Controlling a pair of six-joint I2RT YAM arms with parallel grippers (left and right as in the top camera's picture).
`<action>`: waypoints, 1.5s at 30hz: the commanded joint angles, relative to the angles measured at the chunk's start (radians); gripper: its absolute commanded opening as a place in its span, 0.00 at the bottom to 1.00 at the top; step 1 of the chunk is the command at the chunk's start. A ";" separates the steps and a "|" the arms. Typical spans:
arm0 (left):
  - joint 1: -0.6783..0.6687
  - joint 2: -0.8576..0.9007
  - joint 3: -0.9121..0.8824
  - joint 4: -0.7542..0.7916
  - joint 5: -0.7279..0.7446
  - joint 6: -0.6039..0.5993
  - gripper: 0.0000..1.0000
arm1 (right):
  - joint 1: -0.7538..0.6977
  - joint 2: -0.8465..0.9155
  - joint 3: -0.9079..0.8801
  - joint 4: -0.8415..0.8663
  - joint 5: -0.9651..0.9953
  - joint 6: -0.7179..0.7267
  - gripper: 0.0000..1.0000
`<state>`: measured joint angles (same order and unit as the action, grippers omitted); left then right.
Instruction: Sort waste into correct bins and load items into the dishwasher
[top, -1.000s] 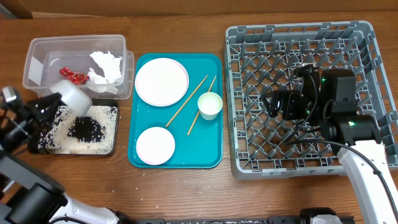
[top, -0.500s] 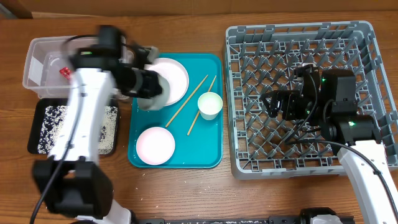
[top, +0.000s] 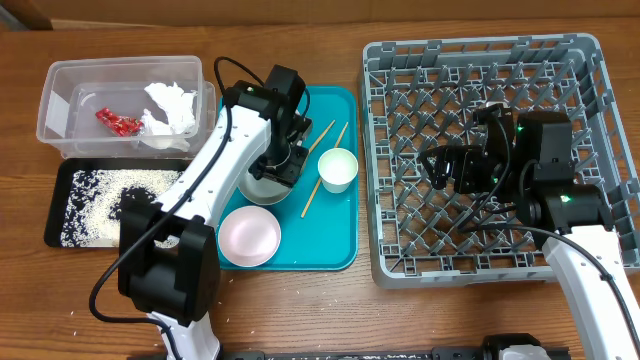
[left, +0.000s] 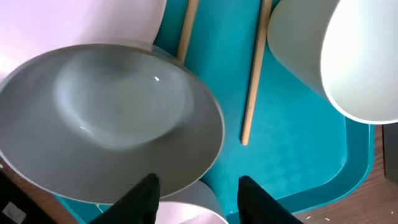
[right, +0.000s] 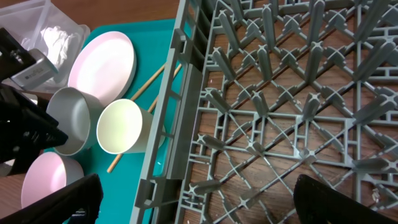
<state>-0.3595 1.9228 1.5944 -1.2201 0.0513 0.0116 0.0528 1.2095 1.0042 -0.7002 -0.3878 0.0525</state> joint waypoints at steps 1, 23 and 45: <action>-0.001 -0.003 0.048 -0.002 0.026 0.011 0.51 | -0.003 -0.001 0.024 0.002 0.000 0.004 1.00; -0.029 0.201 0.144 0.220 0.280 0.202 0.04 | -0.003 -0.001 0.024 0.006 -0.013 0.004 1.00; 0.322 0.188 0.399 -0.317 1.431 0.357 0.04 | 0.221 0.354 0.016 1.138 -0.666 0.484 0.98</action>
<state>-0.0261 2.1250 1.9812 -1.5284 1.4155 0.3412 0.2504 1.5631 1.0080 0.4164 -1.0603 0.4957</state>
